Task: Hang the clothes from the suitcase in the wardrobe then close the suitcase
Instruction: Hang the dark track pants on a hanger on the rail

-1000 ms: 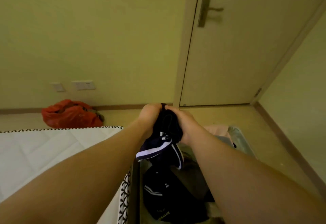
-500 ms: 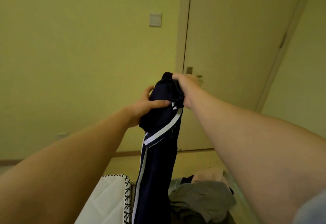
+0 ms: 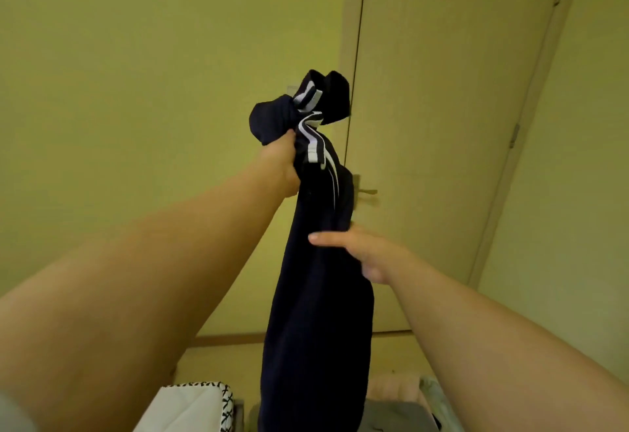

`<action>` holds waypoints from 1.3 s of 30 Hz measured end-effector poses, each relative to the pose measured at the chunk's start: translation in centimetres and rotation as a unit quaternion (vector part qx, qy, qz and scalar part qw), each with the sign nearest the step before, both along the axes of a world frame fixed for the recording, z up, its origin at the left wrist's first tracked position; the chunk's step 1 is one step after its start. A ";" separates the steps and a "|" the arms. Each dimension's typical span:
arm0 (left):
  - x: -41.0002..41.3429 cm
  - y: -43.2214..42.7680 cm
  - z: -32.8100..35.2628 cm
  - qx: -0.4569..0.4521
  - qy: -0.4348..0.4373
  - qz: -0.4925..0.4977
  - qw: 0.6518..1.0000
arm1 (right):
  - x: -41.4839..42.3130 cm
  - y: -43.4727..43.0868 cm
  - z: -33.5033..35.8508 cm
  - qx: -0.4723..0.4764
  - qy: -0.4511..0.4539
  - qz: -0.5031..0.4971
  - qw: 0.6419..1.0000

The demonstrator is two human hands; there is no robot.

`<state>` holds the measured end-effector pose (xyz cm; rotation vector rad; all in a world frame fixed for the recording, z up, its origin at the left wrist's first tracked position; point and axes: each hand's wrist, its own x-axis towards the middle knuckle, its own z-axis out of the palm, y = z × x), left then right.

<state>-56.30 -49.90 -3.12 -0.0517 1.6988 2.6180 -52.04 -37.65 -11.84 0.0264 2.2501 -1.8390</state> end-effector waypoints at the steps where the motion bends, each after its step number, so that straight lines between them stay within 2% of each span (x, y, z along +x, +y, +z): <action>1: 0.1 0.0 0.4 0.014 0.013 0.011 1.000 | 0.2 -0.1 -0.6 0.041 -0.011 -0.009 0.999; 2: 0.2 0.0 0.6 0.037 0.015 0.006 0.999 | 0.1 -0.1 -0.9 0.056 -0.006 -0.034 0.998; 4: 0.5 -0.1 0.3 0.077 0.016 -0.029 0.996 | 0.0 0.1 -0.7 0.022 0.024 -0.071 0.997; 5: 0.7 -0.4 -0.3 0.051 0.031 -0.044 0.997 | 0.0 0.2 -0.3 -0.007 0.035 -0.081 0.996; 7: 1.0 -1.0 -2.4 -0.087 0.060 -0.066 0.992 | -0.1 0.0 0.4 -0.060 0.059 -0.107 0.991; 9: 1.6 -1.7 -5.2 -0.217 0.078 -0.140 0.963 | -0.6 -0.2 1.4 -0.101 0.091 -0.143 0.980; 12: 3.1 -2.8 -8.9 -0.300 0.030 -0.288 0.909 | -1.1 -1.2 3.4 -0.130 0.113 -0.177 0.969; 14: 3.7 -3.1 -10.3 -0.342 -0.003 -0.287 0.895 | -1.1 -2.0 4.0 -0.124 0.118 -0.178 0.969; 18: 4.0 -3.4 -10.0 -0.256 0.006 -0.164 0.953 | 0.0 -3.4 2.7 -0.117 0.091 -0.121 0.981; 20: 3.8 -3.5 -9.1 -0.194 0.002 -0.113 0.975 | 0.8 -3.5 1.4 -0.079 0.061 -0.072 0.992; 25: 3.6 -2.8 -6.4 -0.065 -0.035 -0.044 0.996 | 3.6 -2.2 -2.1 0.029 -0.007 -0.013 0.999; 28: 3.5 -2.5 -6.1 -0.017 -0.053 -0.022 0.998 | 5.0 -1.4 -2.5 0.056 -0.024 -0.039 0.997; 32: 5.1 -1.8 -7.1 -0.105 -0.090 -0.139 0.981 | 6.3 -0.9 -2.1 0.033 -0.031 -0.104 0.994; 35: 7.7 -1.8 -7.8 -0.208 -0.105 -0.244 0.941 | 6.5 -0.4 -2.2 -0.048 -0.064 -0.163 0.983; 39: 9.7 -2.7 -9.3 -0.252 -0.165 -0.315 0.900 | 6.9 -0.6 -2.7 -0.146 -0.073 -0.224 0.961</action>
